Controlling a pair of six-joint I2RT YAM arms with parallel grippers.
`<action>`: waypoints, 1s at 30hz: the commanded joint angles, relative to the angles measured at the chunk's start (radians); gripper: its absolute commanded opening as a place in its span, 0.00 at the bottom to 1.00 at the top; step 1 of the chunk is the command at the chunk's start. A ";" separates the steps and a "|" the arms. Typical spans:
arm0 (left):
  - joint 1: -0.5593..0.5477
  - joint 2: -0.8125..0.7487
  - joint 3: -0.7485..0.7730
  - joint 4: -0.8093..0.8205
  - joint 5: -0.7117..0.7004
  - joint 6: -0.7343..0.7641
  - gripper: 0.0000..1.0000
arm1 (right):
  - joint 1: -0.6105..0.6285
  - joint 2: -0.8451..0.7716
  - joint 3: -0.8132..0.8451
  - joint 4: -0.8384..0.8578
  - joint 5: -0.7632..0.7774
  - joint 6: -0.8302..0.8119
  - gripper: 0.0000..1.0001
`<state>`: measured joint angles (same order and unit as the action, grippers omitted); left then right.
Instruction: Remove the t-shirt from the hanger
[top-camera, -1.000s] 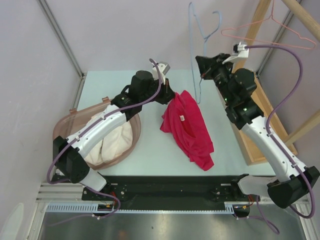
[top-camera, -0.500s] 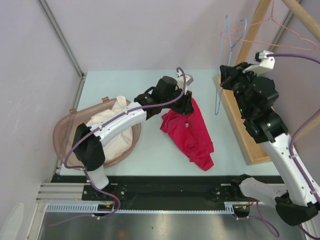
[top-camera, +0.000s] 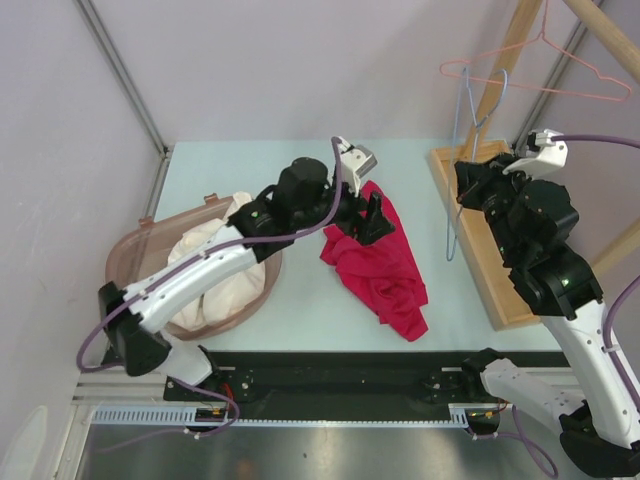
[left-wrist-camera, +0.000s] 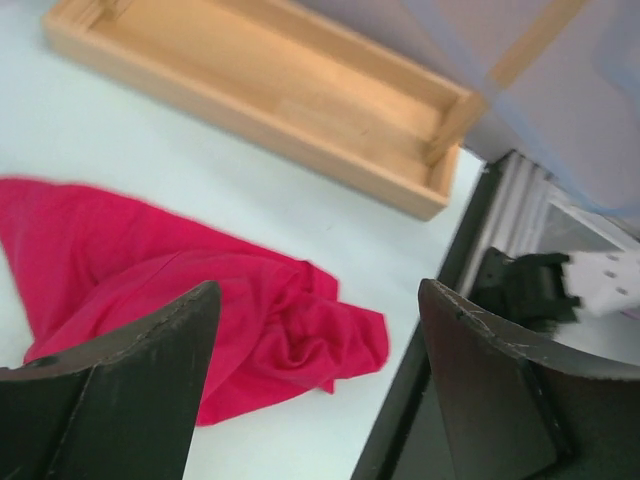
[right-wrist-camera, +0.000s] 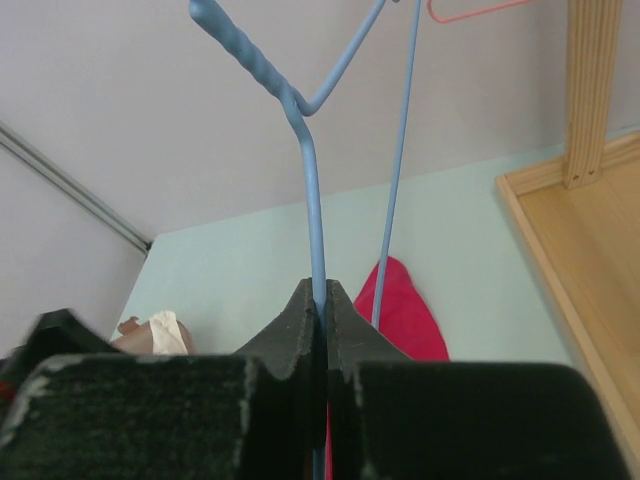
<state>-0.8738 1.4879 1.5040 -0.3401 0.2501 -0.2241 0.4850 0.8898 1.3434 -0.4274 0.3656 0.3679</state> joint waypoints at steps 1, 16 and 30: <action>-0.088 -0.158 -0.057 0.119 0.044 0.084 0.86 | 0.000 -0.012 0.007 -0.027 0.015 0.032 0.00; -0.468 -0.051 0.114 0.082 -0.572 0.428 0.97 | 0.012 -0.008 -0.003 -0.168 0.187 0.426 0.00; -0.475 0.150 0.266 0.035 -0.667 0.466 0.89 | 0.064 -0.009 -0.015 -0.254 0.260 0.598 0.00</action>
<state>-1.3472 1.5986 1.6913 -0.2878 -0.3374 0.2047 0.5350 0.8909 1.3285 -0.6800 0.5732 0.9028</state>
